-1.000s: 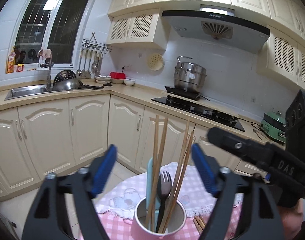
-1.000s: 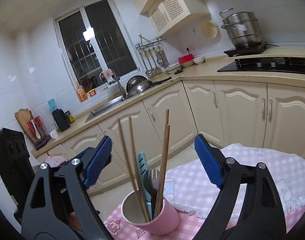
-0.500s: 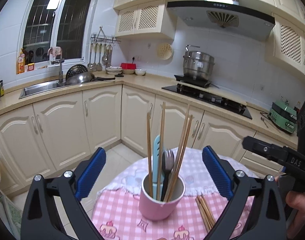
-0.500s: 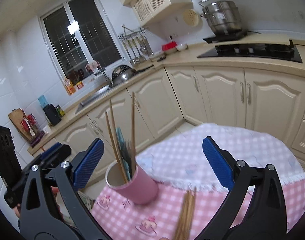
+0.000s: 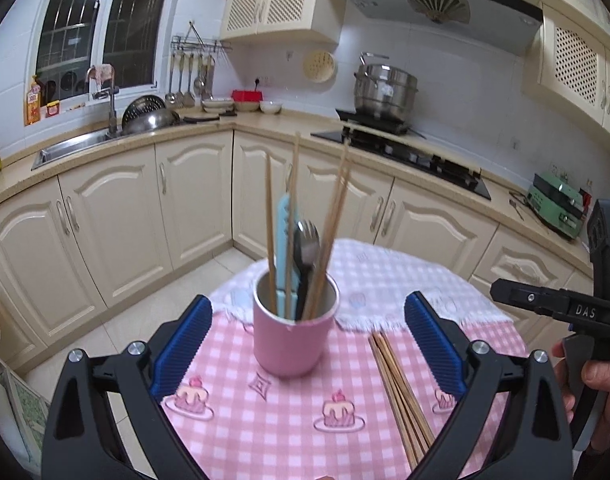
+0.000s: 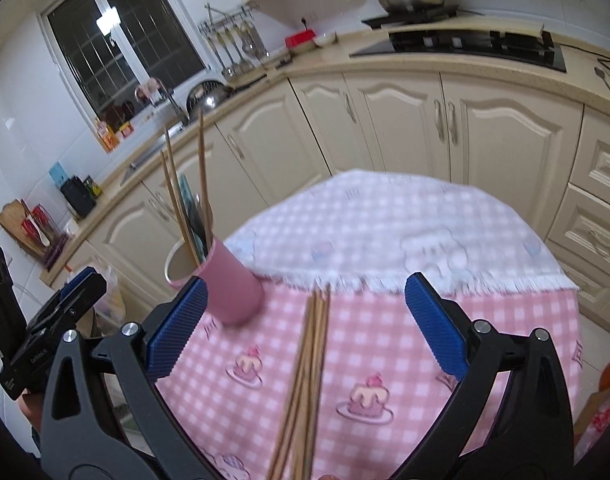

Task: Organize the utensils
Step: 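Move both tools back down to the chopstick bundle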

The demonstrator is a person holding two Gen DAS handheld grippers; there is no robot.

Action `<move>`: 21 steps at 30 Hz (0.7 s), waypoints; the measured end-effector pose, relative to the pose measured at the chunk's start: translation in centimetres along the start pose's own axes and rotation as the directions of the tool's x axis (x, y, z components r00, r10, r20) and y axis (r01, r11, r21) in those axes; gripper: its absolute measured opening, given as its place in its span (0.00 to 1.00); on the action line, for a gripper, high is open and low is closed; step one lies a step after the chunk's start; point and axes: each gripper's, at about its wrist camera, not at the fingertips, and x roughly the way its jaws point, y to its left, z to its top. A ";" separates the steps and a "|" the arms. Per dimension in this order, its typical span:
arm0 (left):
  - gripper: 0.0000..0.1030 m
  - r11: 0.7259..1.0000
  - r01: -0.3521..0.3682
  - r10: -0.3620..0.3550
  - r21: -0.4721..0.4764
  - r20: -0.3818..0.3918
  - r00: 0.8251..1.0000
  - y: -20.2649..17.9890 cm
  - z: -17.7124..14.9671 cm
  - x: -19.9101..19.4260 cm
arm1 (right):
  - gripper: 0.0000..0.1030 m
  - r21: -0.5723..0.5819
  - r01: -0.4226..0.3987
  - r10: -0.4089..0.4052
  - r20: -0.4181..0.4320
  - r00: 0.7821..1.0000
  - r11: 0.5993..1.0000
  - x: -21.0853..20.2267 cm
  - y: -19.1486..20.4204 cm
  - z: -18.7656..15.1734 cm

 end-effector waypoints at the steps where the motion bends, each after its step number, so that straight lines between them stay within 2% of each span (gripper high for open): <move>1: 0.92 1.000 0.002 -0.002 0.005 -0.008 1.000 -0.4 -0.3 0.1 | 0.94 0.006 0.005 -0.005 -0.016 1.000 1.000 0.2 -0.3 -0.2; 7: 0.92 1.000 0.027 -0.026 0.002 -0.081 0.996 -1.8 -2.1 1.2 | 0.94 0.028 0.023 -0.020 -0.081 0.997 0.999 0.5 -1.4 -1.3; 13: 0.92 1.000 0.016 -0.011 0.025 -0.173 0.985 -2.9 -3.6 2.6 | 0.94 0.007 0.026 -0.024 -0.140 0.990 1.000 1.2 -1.4 -2.3; 16: 0.92 0.999 0.006 0.006 0.048 -0.238 0.971 -3.5 -4.6 3.7 | 0.94 -0.013 0.037 -0.038 -0.186 0.982 0.999 2.0 -1.5 -3.1; 21: 0.92 0.995 0.000 0.036 0.102 -0.346 0.938 -4.8 -6.4 6.0 | 0.94 0.009 0.054 -0.051 -0.234 0.971 0.998 2.7 -2.7 -4.0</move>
